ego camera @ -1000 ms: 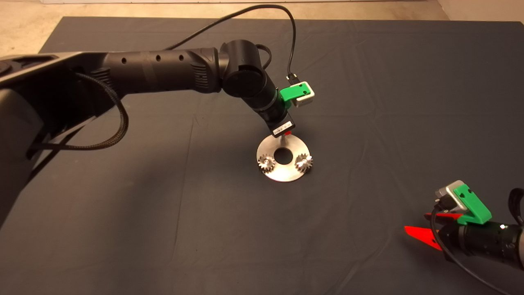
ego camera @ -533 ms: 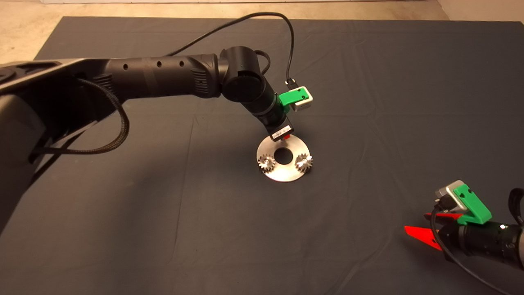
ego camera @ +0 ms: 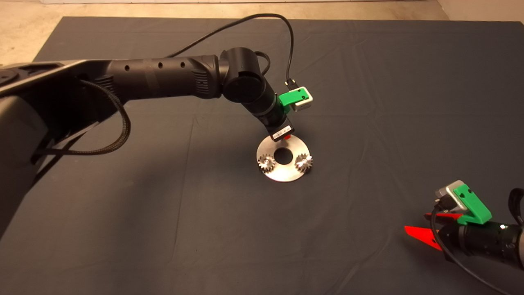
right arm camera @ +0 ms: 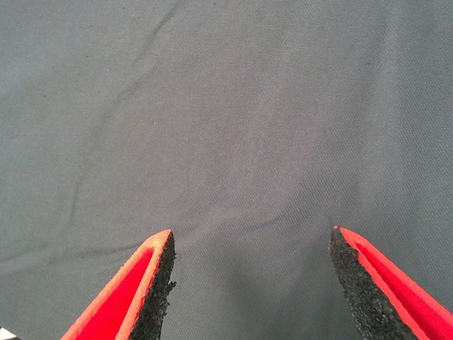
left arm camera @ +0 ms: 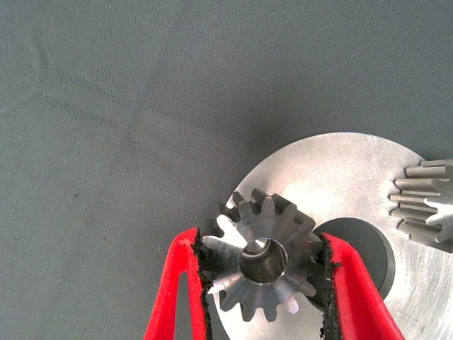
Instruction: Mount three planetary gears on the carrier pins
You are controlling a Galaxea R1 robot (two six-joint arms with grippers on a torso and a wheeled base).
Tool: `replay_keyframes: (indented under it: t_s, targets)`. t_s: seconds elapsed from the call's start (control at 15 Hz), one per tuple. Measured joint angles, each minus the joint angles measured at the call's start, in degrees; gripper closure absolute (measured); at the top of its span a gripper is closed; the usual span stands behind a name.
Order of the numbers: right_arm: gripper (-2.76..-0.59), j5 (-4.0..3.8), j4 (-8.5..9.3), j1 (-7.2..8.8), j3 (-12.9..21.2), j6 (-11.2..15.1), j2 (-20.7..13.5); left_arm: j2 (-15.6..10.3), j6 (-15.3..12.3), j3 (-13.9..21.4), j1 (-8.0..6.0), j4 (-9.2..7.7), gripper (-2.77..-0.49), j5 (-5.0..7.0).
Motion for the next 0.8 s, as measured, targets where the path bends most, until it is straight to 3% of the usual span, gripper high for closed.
replay_keyframes:
  t_s: [0.8]
  targets:
    - [-1.62, 0.0, 0.0, -0.02, 0.0, 0.0, 0.0, 0.13, 0.33, -0.02, 0.0, -0.01, -0.6, 0.11]
